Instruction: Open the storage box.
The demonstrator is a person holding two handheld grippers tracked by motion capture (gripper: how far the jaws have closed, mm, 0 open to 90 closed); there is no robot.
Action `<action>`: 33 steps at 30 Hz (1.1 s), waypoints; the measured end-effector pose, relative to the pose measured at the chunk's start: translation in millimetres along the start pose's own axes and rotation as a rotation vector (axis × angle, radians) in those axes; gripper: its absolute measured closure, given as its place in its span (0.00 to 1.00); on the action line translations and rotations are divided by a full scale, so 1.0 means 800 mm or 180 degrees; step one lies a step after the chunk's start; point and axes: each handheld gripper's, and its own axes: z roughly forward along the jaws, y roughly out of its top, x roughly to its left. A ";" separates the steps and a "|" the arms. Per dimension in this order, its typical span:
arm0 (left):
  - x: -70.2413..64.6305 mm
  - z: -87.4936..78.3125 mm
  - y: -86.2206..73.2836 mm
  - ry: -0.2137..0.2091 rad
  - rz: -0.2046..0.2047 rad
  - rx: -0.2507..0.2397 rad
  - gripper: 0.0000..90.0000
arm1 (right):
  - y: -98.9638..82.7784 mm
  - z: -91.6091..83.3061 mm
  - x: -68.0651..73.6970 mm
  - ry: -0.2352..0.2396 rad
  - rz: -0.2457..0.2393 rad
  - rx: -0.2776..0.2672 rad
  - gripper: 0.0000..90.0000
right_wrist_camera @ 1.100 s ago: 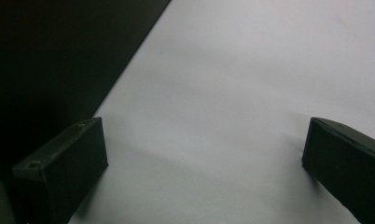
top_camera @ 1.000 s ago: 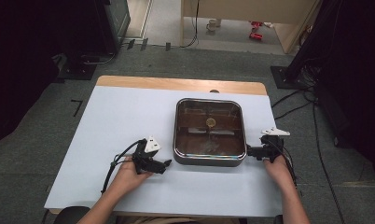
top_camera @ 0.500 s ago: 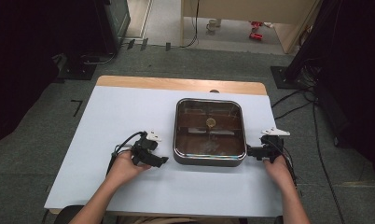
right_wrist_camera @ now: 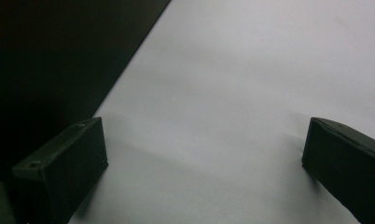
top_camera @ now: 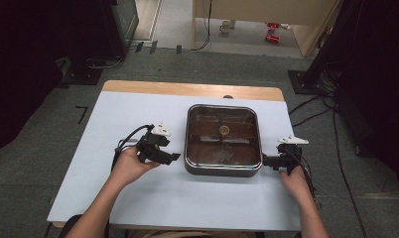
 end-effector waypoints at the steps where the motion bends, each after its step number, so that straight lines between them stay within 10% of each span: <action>1: -0.002 0.001 0.012 0.0002 0.0041 -0.0042 0.36 | 0.000 0.000 0.000 -0.0001 0.0003 0.0000 0.00; 33: -0.027 0.076 0.119 -0.0291 0.0370 -0.0101 0.38 | 0.000 0.000 0.000 -0.0001 -0.0001 -0.0006 0.00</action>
